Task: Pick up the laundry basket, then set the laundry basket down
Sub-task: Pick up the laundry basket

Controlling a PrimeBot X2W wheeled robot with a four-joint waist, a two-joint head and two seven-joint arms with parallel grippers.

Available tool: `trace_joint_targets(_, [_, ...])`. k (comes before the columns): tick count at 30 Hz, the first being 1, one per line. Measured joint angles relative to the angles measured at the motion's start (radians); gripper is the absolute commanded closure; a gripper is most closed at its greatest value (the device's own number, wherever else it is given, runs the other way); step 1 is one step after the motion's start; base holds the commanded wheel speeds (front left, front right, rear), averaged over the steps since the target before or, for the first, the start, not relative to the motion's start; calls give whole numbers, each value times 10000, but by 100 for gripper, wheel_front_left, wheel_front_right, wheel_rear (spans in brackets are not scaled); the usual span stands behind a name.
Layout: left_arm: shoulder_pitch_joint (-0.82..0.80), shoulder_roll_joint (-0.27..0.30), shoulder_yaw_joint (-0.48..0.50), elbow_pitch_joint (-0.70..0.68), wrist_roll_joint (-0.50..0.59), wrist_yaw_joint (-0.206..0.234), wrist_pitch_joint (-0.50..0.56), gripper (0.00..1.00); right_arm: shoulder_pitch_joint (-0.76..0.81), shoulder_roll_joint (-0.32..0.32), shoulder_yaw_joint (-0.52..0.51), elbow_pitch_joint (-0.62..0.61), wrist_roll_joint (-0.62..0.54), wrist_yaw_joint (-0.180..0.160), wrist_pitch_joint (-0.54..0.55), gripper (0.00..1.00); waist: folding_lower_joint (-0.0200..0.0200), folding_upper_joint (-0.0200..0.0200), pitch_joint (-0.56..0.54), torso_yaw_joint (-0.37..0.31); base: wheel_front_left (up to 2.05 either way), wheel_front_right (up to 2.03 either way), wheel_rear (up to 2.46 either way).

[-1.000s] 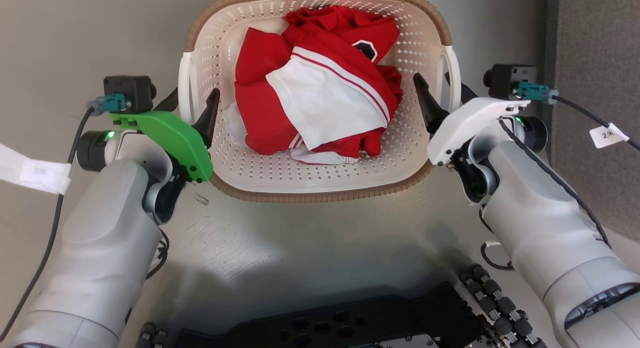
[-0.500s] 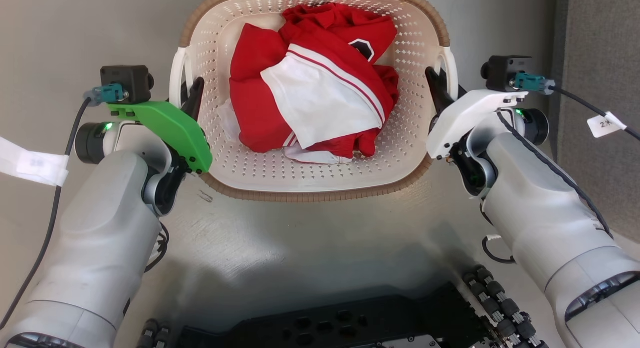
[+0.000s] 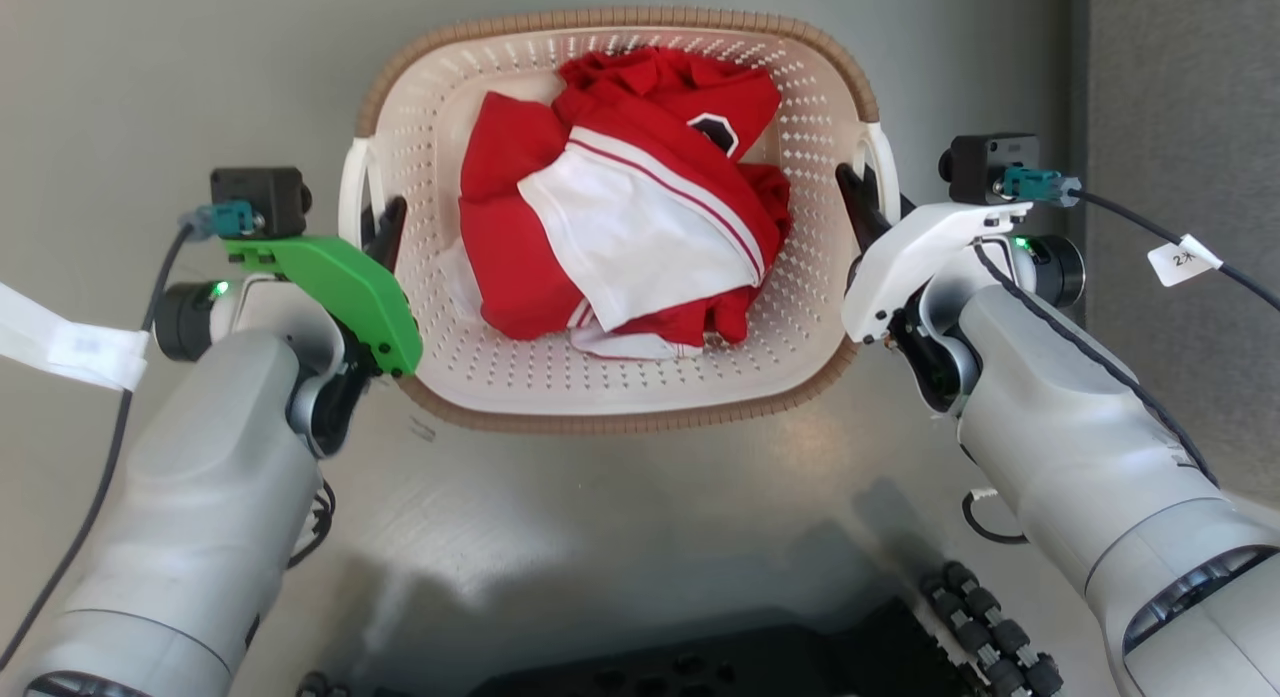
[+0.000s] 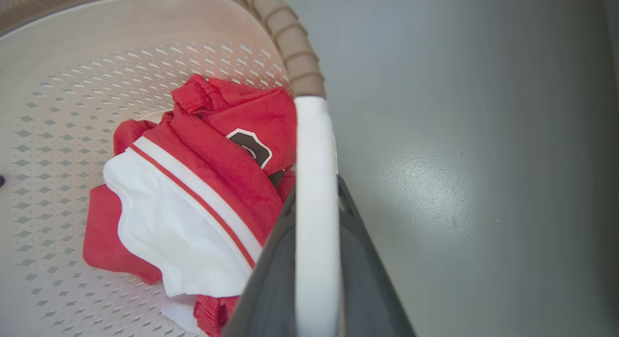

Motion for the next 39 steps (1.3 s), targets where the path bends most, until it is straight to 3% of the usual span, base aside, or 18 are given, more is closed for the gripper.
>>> trace_joint_targets(13, [675, -343, -211, 616, -895, 0, 232, 100, 325, -19, 587, 349, 412, 230, 21, 100, 0, 0, -1562, -114, 0, 0, 0])
trace_joint_targets(39, [1818, -717, -1072, 1647, -1956, 0, 2123, 100, 1384, -13, 1672, 1003, 1511, 437, 2077, 100, -1, 0, -5269, -210, 0, 0, 0])
